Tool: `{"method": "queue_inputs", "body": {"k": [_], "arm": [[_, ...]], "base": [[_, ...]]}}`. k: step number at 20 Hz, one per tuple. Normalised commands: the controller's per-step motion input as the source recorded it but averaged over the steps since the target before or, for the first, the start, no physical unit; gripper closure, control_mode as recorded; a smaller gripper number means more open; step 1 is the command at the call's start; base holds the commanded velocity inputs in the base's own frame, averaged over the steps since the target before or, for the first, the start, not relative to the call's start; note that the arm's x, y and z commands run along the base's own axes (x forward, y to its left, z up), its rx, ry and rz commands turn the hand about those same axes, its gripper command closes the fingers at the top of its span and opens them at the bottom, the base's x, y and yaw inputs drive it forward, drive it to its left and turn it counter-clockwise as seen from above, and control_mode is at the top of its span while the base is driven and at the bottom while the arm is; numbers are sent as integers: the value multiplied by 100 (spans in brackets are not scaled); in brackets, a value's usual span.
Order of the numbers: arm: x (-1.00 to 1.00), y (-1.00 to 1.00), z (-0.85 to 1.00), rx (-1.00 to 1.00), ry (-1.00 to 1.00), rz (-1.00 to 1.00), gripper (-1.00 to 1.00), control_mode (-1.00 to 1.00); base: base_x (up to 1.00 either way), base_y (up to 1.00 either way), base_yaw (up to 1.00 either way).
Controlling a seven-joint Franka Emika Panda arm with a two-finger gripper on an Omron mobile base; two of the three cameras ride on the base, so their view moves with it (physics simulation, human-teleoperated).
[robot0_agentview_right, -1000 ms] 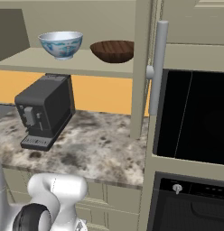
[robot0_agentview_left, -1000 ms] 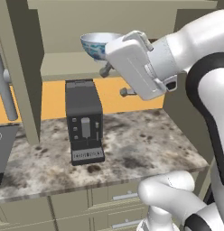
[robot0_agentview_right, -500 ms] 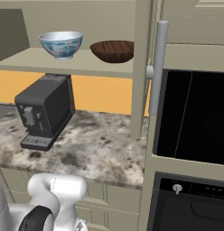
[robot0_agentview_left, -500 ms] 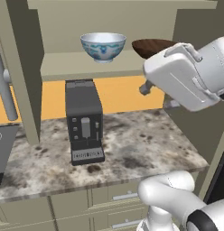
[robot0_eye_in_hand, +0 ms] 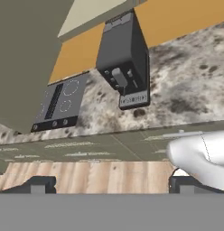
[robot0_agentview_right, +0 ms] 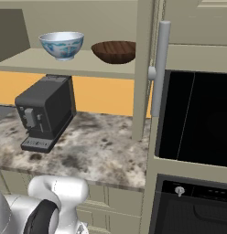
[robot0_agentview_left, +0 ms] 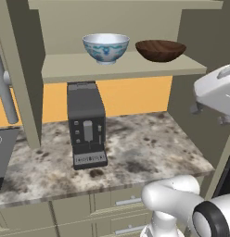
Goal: Move the bowls from the cabinet to the plates on the dining table.
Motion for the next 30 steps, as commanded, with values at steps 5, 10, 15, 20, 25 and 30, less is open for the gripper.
{"method": "queue_inputs", "body": {"k": [5,10,15,20,25,30], "arm": [[42,-64,-24,-12,4,-10,-100,-100],[63,-25,-19,-2,1,-8,-100,-100],[90,-16,-23,0,0,-7,-100,-100],[49,0,-9,0,-10,-1,-100,-100],[14,0,4,0,-19,0,-100,-100],[0,0,25,0,-1,-1,-100,-100]], "base": [[0,0,0],[0,0,0],[0,0,0],[0,0,0],[0,0,0],[0,0,0]]}}
